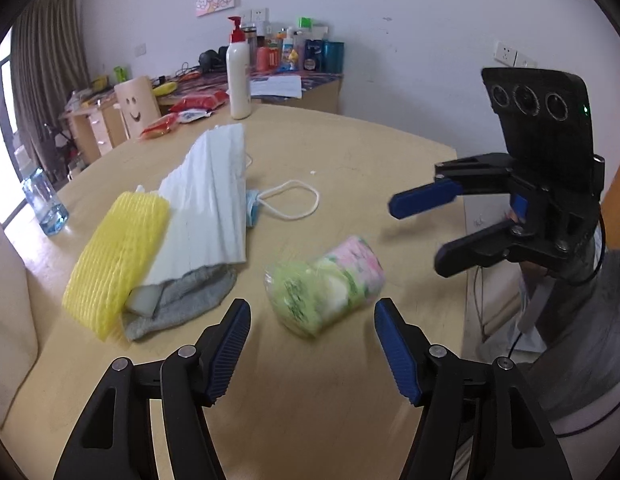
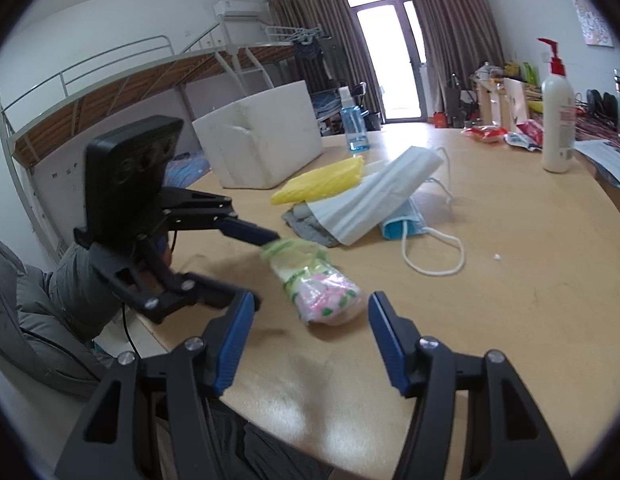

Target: Organize soft objects

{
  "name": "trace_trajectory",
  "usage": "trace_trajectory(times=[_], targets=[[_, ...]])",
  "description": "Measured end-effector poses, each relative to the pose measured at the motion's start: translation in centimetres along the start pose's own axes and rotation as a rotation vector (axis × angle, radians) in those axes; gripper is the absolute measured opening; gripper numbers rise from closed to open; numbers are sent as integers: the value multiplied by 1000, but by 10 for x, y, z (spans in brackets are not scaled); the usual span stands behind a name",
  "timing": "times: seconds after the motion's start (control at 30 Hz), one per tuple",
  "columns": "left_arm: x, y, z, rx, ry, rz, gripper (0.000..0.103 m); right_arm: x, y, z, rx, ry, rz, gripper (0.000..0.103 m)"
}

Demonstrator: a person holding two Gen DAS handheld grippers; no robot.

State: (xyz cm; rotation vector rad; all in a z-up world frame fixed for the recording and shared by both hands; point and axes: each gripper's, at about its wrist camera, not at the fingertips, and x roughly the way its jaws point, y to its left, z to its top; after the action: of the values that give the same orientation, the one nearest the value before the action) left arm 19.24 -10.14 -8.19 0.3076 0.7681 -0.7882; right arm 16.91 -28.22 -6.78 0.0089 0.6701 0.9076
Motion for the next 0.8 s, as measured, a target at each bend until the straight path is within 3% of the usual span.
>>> trace_trajectory(times=[0.13,0.27,0.4,0.63,0.7,0.77,0.8], targets=[[-6,-20,7,101,-36,-38,66,-9,-4,-4,19,-22,-20,64],[2,-30,17,212,-10,-1,66,-16,-7,-9,33,-45,-18,66],[18,-30,25,288,29,-40,66,-19,-9,-15,49,-56,-13,67],[49,-12,20,256,145,-54,66,-26,-10,-21,63,-74,-16,67],[49,-8,20,230,147,-75,66,-27,-11,-22,61,-75,-10,68],[49,-5,21,193,153,-75,63,-25,-10,-21,58,-69,-16,68],[50,-4,21,170,150,-79,54,-24,-10,-19,56,-68,-18,68]])
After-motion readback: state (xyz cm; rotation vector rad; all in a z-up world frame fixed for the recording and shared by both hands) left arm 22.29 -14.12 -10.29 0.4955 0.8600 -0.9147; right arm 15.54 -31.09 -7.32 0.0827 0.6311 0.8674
